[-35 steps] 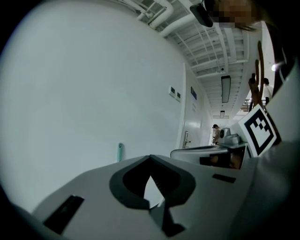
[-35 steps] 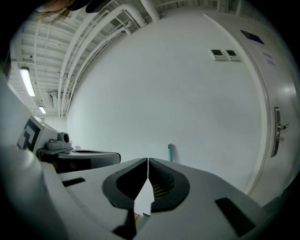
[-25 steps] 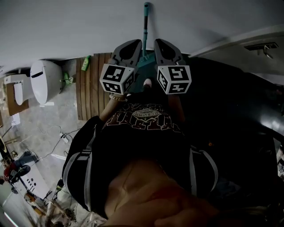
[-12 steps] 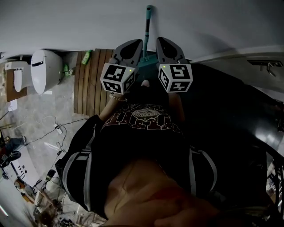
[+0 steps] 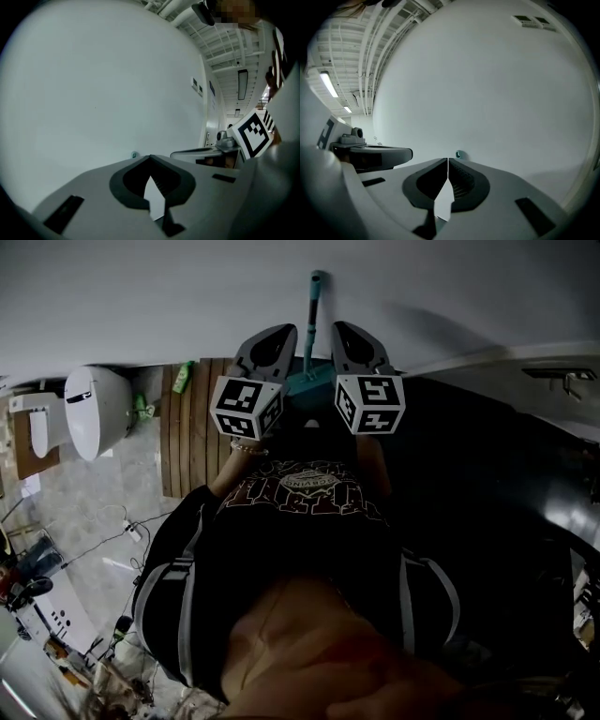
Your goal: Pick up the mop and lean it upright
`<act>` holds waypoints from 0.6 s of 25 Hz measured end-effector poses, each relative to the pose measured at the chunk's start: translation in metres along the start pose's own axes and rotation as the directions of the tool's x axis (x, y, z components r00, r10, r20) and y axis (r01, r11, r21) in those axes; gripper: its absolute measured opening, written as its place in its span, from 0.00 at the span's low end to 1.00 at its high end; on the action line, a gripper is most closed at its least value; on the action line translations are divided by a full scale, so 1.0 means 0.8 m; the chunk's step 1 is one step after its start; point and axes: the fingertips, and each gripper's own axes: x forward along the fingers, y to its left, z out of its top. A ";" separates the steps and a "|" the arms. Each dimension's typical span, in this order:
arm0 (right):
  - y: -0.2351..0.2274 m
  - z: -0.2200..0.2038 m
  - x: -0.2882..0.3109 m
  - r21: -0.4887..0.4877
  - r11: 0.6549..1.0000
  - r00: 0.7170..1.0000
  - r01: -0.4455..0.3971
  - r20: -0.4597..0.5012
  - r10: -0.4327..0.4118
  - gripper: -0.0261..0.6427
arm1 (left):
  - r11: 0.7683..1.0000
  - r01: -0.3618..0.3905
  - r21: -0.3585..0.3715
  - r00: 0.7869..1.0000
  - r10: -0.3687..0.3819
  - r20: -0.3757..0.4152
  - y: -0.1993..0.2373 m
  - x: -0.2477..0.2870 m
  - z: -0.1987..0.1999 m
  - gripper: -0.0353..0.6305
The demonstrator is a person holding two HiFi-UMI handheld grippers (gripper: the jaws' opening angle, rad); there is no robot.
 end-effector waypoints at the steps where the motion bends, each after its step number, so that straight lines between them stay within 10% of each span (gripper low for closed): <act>1: 0.000 0.001 0.008 0.002 1.000 1.000 0.009 -0.003 -0.009 0.07 | 1.000 0.010 0.001 1.000 -0.010 -0.003 0.007 0.004 0.002 0.11; 15: -0.021 -0.008 0.111 0.024 0.985 0.984 0.173 -0.047 -0.172 0.07 | 0.987 0.158 0.019 0.986 -0.157 -0.051 0.084 0.057 0.013 0.11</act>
